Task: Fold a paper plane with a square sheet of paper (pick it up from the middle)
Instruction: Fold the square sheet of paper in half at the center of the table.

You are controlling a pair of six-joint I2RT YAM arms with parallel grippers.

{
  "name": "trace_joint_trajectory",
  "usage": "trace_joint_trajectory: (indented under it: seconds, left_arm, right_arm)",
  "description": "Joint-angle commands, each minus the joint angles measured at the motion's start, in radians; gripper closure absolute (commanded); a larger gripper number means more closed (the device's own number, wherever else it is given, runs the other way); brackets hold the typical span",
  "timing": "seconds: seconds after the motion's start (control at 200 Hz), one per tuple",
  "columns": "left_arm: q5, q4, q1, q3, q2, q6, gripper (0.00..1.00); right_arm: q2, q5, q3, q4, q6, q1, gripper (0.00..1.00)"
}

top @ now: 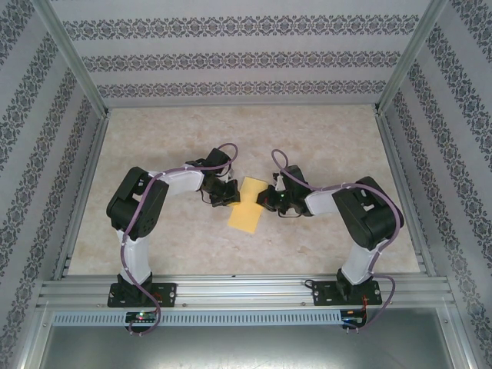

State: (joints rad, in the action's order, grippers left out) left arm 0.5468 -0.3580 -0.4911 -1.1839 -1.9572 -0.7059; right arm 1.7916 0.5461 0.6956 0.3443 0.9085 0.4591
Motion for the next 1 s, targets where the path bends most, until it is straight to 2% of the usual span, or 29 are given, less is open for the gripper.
trace_joint_trajectory:
  seconds: [0.0, 0.345, 0.54, 0.829, 0.999]
  left_arm:
    - [-0.097, -0.104, -0.009, 0.053, -0.056, 0.023, 1.00]
    - [-0.097, -0.107, -0.009, 0.053, -0.053, 0.025, 1.00]
    - [-0.099, -0.105, -0.009, 0.056, -0.053, 0.025, 1.00]
    - [-0.105, -0.113, -0.009, 0.056, -0.053, 0.031, 1.00]
    - [-0.116, -0.120, -0.009, 0.060, -0.051, 0.038, 1.00]
  right_arm:
    - [0.035, -0.021, -0.028, 0.008, -0.018, -0.010, 0.94]
    - [-0.110, 0.050, 0.041, -0.036, -0.030, -0.029, 0.93]
    - [-0.048, 0.070, 0.045, -0.012, -0.030, -0.045, 0.93]
    - [0.070, 0.015, 0.040, -0.031, -0.014, -0.059, 0.93]
    - [0.014, 0.046, 0.053, -0.039, 0.013, -0.059, 0.92]
